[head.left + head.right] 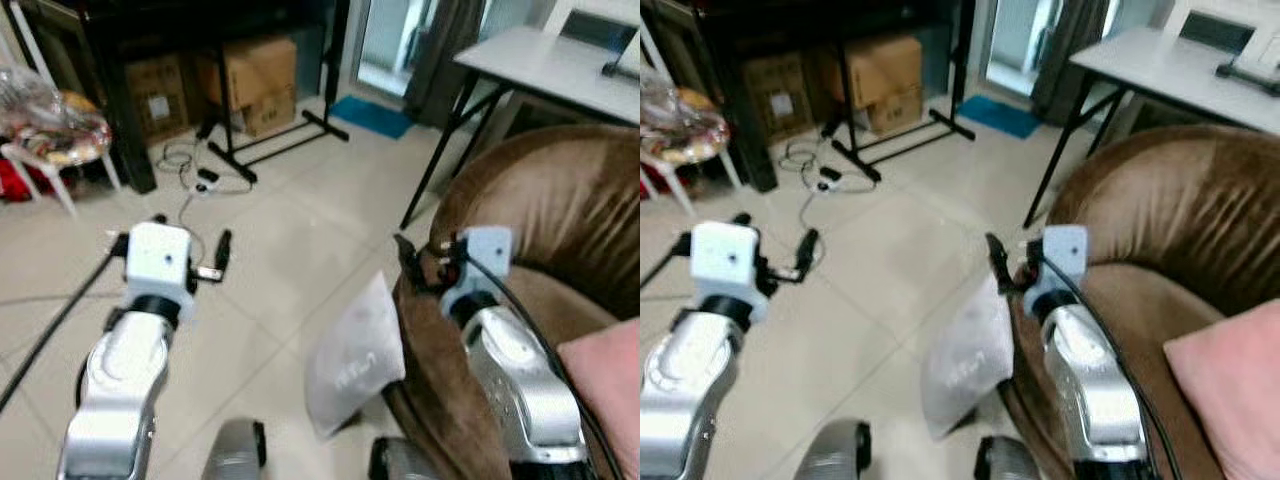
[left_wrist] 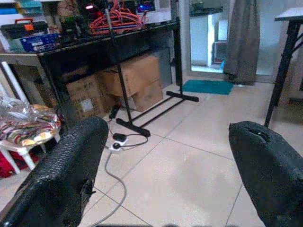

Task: Move the pillow to the sofa from floor

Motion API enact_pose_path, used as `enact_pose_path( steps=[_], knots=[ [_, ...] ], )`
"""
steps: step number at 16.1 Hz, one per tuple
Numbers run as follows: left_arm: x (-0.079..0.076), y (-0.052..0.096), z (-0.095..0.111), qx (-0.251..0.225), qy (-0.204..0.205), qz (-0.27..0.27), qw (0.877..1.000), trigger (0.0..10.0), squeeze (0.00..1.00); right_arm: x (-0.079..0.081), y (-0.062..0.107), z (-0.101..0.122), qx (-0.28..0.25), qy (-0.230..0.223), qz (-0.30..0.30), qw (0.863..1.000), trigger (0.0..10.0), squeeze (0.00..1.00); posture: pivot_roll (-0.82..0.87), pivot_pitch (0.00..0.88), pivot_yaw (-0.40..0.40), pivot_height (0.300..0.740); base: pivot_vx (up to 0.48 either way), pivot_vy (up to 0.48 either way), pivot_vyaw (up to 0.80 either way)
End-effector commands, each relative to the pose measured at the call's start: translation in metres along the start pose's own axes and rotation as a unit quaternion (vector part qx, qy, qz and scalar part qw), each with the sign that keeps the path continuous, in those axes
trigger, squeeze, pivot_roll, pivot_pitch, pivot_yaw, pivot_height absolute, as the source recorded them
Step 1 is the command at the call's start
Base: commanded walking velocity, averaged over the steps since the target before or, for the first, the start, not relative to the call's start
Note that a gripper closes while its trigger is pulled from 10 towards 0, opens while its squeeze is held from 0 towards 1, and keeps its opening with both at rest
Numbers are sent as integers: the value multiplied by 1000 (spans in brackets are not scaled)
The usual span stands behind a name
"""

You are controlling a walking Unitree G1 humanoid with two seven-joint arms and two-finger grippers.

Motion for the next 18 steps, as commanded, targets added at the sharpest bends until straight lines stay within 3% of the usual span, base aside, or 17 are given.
enact_pose_path(
  steps=[1, 7, 16, 18],
  knots=[
    [-8, -1, 4, -8, 6, -15, 1000, 10000, 0, -10, 1, 6, -9, 5, -15, 1000, 10000, 0, 113, 0, -62, 640, 266, 0, 0],
    [-9, -2, 5, -10, 6, -18, 1000, 10000, 0, -9, 0, 4, -2, -7, -13, 1000, 10000, 0, 115, 0, -62, 640, 271, 0, -565],
    [-9, -3, 6, -12, 5, -21, 1000, 10000, 0, -8, 0, 7, -15, 0, -9, 1000, 10000, 0, 118, 0, -63, 640, 277, 0, 0],
    [-9, -2, 6, -12, 5, -21, 1000, 10000, 0, -5, 0, 6, -9, 23, 0, 1000, 10000, 0, 118, 0, -63, 640, 277, 0, 0]
  ],
)
Point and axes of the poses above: a point about 5 cm out from each wrist's last joint towards the gripper, its own y axis pointing back from the gripper into the wrist, its own z axis along the axis of the wrist's last joint, x = y × z, the point moved 3 cm from there along -y, pointing out of the wrist towards the gripper, and after that the axes turned 3 degrees about -y, right-handed, at the moved point
